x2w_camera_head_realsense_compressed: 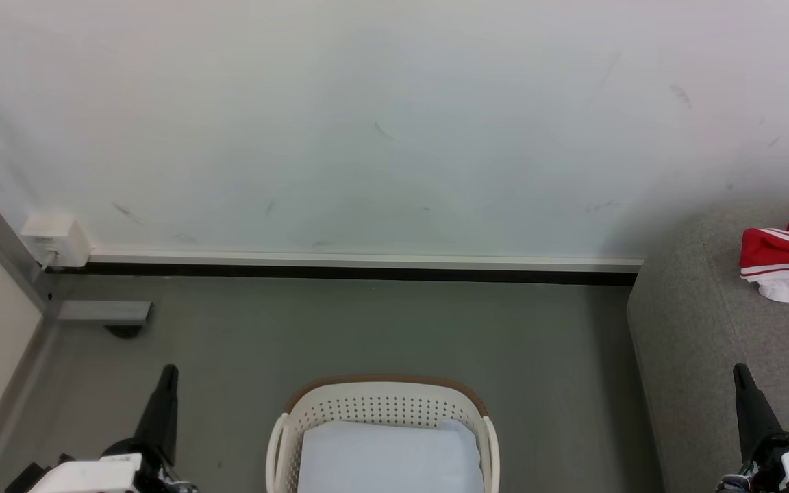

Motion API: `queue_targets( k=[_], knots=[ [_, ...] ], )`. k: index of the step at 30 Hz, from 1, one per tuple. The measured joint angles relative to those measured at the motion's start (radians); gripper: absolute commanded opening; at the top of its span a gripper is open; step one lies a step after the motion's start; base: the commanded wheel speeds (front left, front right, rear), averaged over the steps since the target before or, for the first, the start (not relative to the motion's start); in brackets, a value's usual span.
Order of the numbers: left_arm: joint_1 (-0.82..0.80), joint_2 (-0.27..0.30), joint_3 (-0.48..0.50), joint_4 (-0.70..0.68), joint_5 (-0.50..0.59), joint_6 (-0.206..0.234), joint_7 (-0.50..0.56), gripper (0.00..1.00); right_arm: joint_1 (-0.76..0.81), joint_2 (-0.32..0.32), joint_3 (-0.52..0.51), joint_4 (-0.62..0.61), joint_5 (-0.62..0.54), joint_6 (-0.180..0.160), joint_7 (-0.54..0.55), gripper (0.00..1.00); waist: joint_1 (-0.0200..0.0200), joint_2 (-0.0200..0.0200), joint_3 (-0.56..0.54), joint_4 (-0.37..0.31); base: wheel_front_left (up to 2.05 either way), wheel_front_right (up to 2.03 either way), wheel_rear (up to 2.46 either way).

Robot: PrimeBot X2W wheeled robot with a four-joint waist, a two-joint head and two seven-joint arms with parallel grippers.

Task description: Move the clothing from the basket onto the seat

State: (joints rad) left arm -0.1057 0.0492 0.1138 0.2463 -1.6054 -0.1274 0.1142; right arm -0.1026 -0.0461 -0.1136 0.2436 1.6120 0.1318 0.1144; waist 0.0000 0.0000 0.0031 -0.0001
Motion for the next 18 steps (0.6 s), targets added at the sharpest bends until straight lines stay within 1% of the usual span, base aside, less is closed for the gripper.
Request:
queue_targets(
  k=[18],
  knots=[
    [0.000,0.000,0.000,0.000,0.000,0.000,0.000,0.00,0.000,0.000,0.000,0.000,0.000,0.000,0.000,0.00,0.0000,0.0000,0.000,0.000,0.00,0.00,0.00]
  ],
)
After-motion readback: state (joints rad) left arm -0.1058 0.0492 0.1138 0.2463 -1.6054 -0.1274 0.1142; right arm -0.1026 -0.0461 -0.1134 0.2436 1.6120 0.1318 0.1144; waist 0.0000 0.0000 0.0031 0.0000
